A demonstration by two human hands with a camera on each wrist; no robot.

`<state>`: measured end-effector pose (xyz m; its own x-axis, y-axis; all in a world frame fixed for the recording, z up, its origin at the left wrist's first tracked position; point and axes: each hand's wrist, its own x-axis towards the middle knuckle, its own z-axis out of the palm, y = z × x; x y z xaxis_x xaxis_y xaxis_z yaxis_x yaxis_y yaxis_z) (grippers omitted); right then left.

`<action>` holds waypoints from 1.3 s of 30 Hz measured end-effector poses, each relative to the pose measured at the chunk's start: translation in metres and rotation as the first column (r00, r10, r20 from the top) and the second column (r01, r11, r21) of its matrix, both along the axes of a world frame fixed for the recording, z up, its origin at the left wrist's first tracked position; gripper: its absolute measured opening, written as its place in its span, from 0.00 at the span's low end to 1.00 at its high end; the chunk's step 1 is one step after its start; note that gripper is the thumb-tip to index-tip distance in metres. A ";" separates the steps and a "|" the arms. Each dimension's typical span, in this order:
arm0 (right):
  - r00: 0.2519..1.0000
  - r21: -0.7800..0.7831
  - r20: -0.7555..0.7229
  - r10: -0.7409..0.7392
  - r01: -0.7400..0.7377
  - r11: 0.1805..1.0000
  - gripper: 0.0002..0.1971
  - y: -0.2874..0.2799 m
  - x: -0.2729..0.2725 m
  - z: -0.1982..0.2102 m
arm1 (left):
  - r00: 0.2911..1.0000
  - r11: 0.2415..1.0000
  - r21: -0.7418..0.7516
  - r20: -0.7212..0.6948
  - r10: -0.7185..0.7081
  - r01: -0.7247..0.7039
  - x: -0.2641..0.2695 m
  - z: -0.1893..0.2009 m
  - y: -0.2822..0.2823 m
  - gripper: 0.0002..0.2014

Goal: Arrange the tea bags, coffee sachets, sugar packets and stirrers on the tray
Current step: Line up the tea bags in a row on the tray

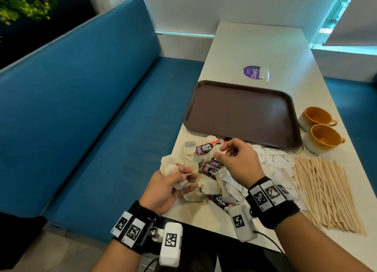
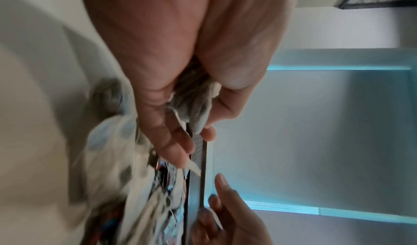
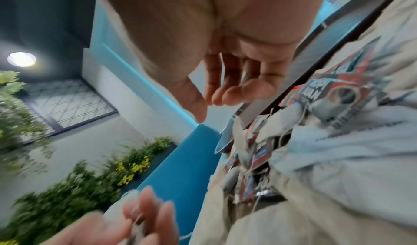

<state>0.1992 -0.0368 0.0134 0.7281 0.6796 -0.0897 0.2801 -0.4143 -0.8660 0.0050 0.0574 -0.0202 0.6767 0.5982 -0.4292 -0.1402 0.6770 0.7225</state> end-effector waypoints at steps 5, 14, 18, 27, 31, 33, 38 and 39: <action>0.999 -0.205 0.006 -0.050 0.050 0.977 0.24 0.011 0.013 -0.011 | 0.957 0.958 0.286 -0.278 0.080 0.003 0.004 0.001 0.024 0.12; 0.999 -0.113 -0.009 0.044 -0.045 0.993 0.07 0.016 0.005 -0.019 | 0.797 0.856 0.447 -0.600 0.071 0.260 0.021 -0.008 0.042 0.09; 0.985 0.031 -0.170 -0.011 0.016 0.999 0.06 0.005 0.010 -0.015 | 0.722 0.782 0.473 -0.691 0.042 0.406 0.023 -0.013 0.036 0.09; 0.918 0.226 -0.392 0.053 0.041 0.973 0.05 -0.013 0.010 -0.002 | 0.687 0.697 0.538 -0.721 0.089 0.475 0.026 -0.013 0.030 0.11; 0.895 0.202 -0.428 0.124 -0.039 0.979 0.03 -0.015 0.005 -0.002 | 0.746 0.737 0.542 -0.661 0.077 0.404 0.027 -0.013 0.028 0.09; 0.867 0.213 -0.462 0.187 -0.097 0.972 0.03 -0.016 0.002 -0.001 | 0.825 0.799 0.518 -0.563 0.052 0.304 0.026 -0.009 0.026 0.08; 0.819 0.245 -0.489 0.300 -0.201 0.949 0.08 -0.018 -0.010 -0.004 | 0.946 0.917 0.375 -0.323 -0.009 0.136 0.023 0.006 0.020 0.05; 0.817 0.256 -0.498 0.292 -0.183 0.949 0.08 -0.017 -0.012 -0.006 | 0.955 0.924 0.357 -0.295 -0.029 0.138 0.024 0.008 0.017 0.05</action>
